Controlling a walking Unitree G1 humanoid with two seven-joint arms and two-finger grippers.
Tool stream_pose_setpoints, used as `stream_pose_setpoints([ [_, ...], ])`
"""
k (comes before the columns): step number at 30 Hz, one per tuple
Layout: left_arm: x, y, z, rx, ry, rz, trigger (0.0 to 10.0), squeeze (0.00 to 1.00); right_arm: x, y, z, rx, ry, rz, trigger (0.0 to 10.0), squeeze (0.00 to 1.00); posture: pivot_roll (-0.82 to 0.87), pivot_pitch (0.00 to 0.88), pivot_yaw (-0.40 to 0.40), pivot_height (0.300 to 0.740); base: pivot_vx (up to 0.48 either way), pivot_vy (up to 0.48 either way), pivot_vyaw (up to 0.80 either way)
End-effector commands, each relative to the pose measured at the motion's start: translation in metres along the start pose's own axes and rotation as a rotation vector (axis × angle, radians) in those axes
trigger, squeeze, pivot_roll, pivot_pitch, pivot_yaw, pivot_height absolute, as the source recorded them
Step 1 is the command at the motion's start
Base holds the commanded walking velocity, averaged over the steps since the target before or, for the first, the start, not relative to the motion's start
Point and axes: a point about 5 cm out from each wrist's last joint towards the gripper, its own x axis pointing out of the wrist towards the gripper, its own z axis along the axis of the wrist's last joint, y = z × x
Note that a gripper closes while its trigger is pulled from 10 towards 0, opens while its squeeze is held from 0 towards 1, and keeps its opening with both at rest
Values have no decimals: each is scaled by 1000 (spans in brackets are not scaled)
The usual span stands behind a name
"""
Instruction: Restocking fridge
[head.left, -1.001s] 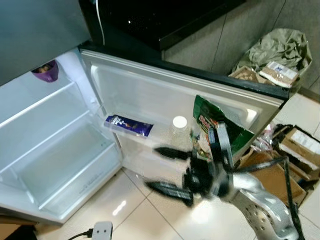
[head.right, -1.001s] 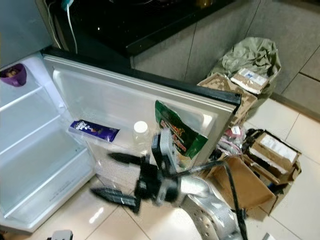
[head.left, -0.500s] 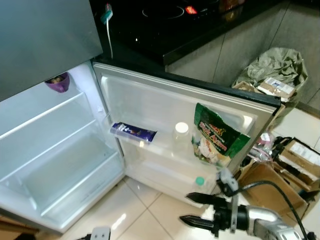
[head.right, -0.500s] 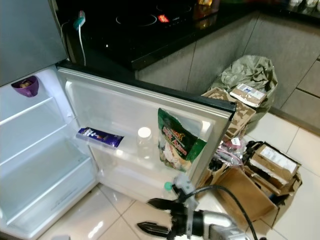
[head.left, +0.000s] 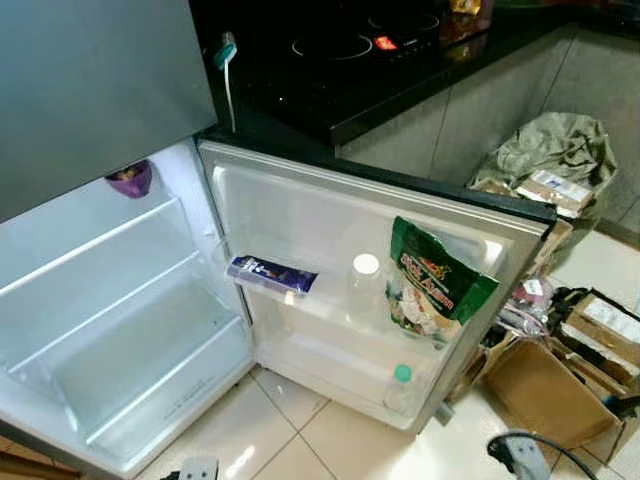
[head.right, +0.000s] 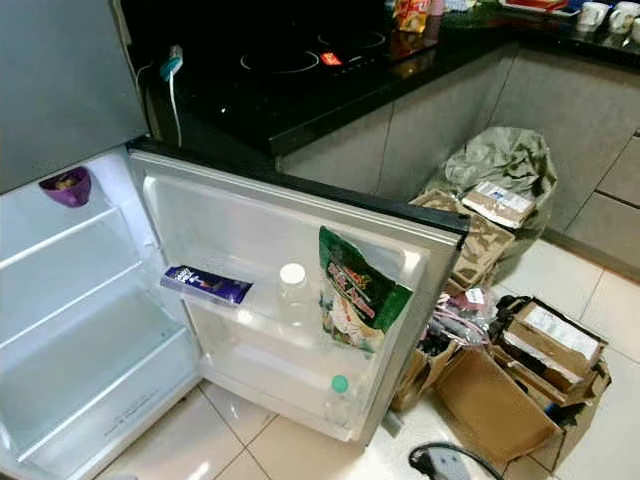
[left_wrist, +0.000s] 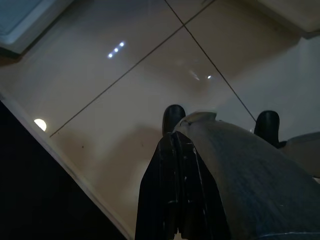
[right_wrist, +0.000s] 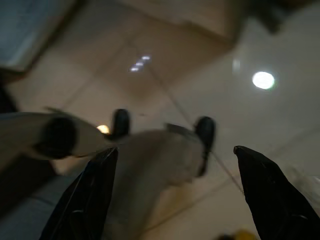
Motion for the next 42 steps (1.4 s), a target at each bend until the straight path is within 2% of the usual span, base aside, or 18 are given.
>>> stream_pose_setpoints([
  [1,-5,8,-12,-24,48,37,10000,0,-9,-17,-24,27,75,-188,10000,0,-77,69,12,740,0,0,0],
  [2,-5,8,-13,-26,54,40,10000,0,-14,-21,-34,37,108,-247,10000,0,-75,62,11,740,0,0,0],
  [4,-5,8,-14,-26,59,41,10000,0,-16,-24,-40,42,128,-276,10000,0,-72,55,9,740,0,0,0],
  [9,-5,7,-14,-33,69,34,10000,0,-17,-24,-43,44,126,-319,10000,0,-60,45,15,740,0,0,0],
  [14,-4,7,-12,-13,82,22,10000,0,-8,-14,-39,51,108,-305,10000,0,-56,17,13,740,0,0,0],
  [20,-1,6,-5,-6,74,21,10000,0,1,-3,-35,1,119,-289,10000,0,-44,0,6,740,0,0,0],
  [32,-1,4,-11,15,108,26,10000,0,4,6,-39,-13,137,-271,10000,0,-36,0,1,740,0,0,0],
  [42,-2,3,-13,20,118,21,10000,0,3,4,-40,-12,137,-287,10000,0,-41,0,7,740,0,0,0],
])
